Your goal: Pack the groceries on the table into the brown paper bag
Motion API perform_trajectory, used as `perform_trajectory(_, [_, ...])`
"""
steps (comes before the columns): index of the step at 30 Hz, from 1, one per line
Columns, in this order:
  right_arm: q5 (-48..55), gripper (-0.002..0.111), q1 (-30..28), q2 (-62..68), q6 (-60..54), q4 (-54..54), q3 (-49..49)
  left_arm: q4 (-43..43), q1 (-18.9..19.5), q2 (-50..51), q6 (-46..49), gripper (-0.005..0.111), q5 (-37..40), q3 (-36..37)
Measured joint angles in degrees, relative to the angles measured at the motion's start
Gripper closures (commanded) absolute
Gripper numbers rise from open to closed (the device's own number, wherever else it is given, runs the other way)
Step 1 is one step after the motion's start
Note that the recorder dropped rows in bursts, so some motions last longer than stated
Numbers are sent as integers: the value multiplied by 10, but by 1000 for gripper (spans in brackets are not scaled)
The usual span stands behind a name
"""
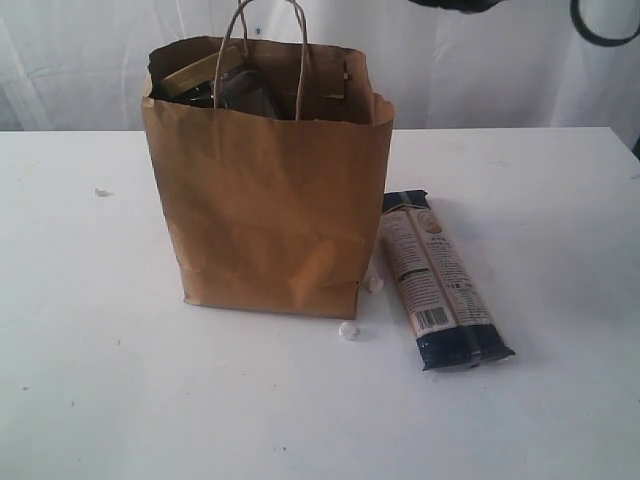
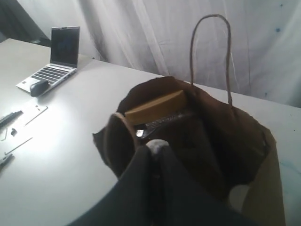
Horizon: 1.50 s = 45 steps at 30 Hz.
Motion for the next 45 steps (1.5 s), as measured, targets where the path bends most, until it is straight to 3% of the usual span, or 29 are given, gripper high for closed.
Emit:
perform_trajectory(9, [13,107,0,57,-5,0,-15,0,0,0,0,107,0,0])
perform_trajectory(17, [38,86,0,60,-20,0,-15,0,0,0,0,107,0,0])
perform_trajectory(24, [42,86,0,60,-22,-3,-15,0,0,0,0,107,0,0])
perform_trajectory(26, [42,92,0,60,-22,-13,-15,0,0,0,0,107,0,0])
perform_trajectory(29, [43,108,0,43,-20,-93,-15,0,0,0,0,107,0,0])
perform_trajectory(37, [20,108,-2,-52,157,-443,-10,0,0,0,0,107,0,0])
perform_trajectory(41, [15,108,-47,-46,189,-484,53,0,0,0,0,107,0,0])
perform_trajectory(45, [50,108,-63,-8,89,-488,119,0,0,0,0,107,0,0])
